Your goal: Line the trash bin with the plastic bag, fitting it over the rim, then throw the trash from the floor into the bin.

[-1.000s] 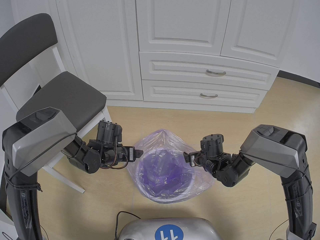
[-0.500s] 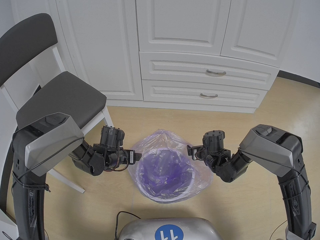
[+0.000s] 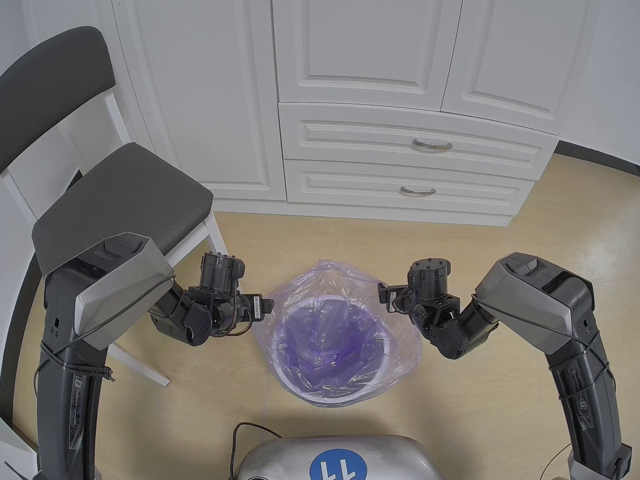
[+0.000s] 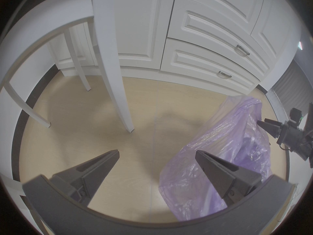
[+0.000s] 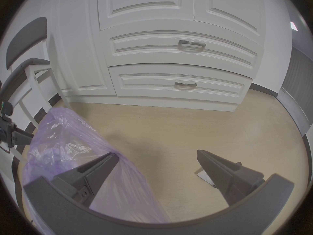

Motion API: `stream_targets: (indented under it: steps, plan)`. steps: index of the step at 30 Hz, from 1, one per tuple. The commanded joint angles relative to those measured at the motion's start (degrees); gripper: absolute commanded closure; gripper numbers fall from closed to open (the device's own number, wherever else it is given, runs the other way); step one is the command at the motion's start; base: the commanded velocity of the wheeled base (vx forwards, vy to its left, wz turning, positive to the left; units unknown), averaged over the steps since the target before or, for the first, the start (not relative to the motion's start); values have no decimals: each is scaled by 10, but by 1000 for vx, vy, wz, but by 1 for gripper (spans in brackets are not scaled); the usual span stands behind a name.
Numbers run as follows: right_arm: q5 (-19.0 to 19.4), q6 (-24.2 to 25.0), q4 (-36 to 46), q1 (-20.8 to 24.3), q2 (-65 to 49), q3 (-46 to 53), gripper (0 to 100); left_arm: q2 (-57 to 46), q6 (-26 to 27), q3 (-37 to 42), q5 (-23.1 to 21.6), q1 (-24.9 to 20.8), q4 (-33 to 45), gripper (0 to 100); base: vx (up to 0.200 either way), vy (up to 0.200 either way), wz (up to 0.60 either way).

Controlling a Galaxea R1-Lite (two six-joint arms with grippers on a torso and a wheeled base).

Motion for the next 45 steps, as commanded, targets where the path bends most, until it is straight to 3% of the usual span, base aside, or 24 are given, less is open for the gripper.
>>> stream_targets:
  steps: [1, 6, 11, 19, 31, 45]
  plan:
    - [0, 0, -3, -8, 20, -13, 0, 18, -4, -13, 1, 0, 0, 0, 0, 0, 0]
    - [1, 0, -7, -20, 51, -45, 0, 29, -4, -21, 7, 3, 0, 0, 0, 0, 0]
    - [3, 0, -5, -27, 78, -70, 0, 45, -4, -43, 47, 3, 7, 0, 0, 0, 0]
    - [7, 19, 4, -28, 87, -84, 0, 51, 0, -45, 49, 2, 14, 0, 0, 0, 0]
    - [9, 32, 46, -28, 83, -82, 0, 54, 14, -56, 62, 3, 97, 0, 0, 0, 0]
    - [8, 66, 23, -17, 21, -56, 0, 17, 17, -40, 66, 6, 87, 0, 0, 0, 0]
